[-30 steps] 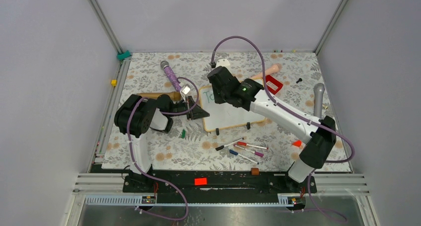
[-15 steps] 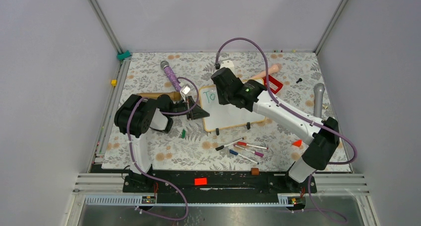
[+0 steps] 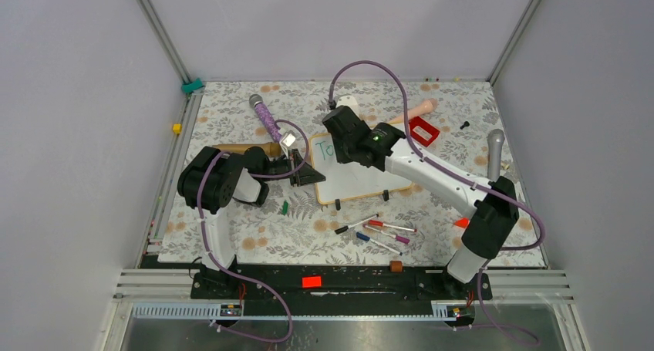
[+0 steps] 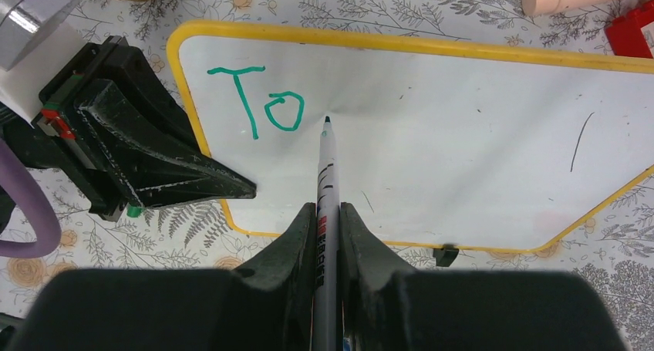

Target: Write a sentence on the whiteboard

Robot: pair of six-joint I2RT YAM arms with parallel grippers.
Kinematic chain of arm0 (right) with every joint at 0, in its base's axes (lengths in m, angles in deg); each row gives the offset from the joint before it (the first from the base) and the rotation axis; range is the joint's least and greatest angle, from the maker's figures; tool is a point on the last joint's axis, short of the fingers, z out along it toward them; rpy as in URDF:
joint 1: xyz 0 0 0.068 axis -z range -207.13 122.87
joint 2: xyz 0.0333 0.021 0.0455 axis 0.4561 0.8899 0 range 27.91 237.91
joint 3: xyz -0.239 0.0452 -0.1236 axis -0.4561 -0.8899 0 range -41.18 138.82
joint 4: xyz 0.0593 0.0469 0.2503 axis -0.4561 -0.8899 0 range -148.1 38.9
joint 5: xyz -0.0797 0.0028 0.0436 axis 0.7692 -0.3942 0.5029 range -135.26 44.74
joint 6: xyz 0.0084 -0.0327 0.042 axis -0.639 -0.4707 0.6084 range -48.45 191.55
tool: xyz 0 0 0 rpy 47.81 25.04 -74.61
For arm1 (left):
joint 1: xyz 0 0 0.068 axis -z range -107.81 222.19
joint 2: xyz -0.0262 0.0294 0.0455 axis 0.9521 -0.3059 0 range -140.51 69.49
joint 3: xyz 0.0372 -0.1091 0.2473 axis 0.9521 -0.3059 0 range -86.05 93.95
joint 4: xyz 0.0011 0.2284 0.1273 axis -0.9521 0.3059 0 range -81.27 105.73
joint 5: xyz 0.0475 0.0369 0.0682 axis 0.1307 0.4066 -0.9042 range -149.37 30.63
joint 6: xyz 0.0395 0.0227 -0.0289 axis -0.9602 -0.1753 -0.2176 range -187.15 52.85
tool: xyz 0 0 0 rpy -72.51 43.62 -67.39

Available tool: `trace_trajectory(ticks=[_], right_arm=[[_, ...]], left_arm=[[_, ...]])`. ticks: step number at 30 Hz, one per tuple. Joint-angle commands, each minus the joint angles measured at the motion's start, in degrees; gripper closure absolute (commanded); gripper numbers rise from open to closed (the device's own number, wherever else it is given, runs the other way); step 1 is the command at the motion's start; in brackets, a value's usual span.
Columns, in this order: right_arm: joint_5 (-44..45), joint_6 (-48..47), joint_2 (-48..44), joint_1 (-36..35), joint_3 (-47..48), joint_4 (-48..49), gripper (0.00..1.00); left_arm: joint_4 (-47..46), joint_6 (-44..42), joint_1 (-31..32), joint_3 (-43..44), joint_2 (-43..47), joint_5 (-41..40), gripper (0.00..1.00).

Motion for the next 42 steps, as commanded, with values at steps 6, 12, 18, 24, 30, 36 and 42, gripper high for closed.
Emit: trace_trajectory(ticks=[6, 12, 18, 24, 30, 36, 42], right_arm=[[3.26, -0.6, 1.11, 0.3, 4.2, -0.33, 1.0], [3.7, -0.73, 2.2, 0.3, 5.11, -0.69, 1.0], [3.81, -0.68, 1.92, 0.3, 5.01, -1.53, 1.0], [4.43, -0.19, 0.95, 0.32, 3.01, -1.53, 1.0], [5.85, 0.21, 1.97, 0.29, 4.13, -2.46, 1.0], [5.3, -0.04, 3.08, 0.3, 5.61, -2.7, 1.0], [1.93, -0.62, 2.85, 0.3, 5.2, -0.48, 1.0]], left_arm=[[-4.45, -0.53, 0.54, -0.01, 2.34, 2.92, 1.0], [-4.48, -0.53, 0.55, -0.02, 2.35, 2.93, 1.0], [-4.46, -0.54, 0.47, -0.02, 2.25, 2.95, 1.0], [-4.5, -0.53, 0.5, 0.05, 2.25, 2.93, 1.0], [-4.46, -0.53, 0.49, -0.01, 2.26, 2.97, 1.0], [-4.48, -0.62, 0.55, -0.05, 2.19, 2.93, 1.0], [-4.47, -0.62, 0.56, -0.03, 2.27, 2.98, 1.0]])
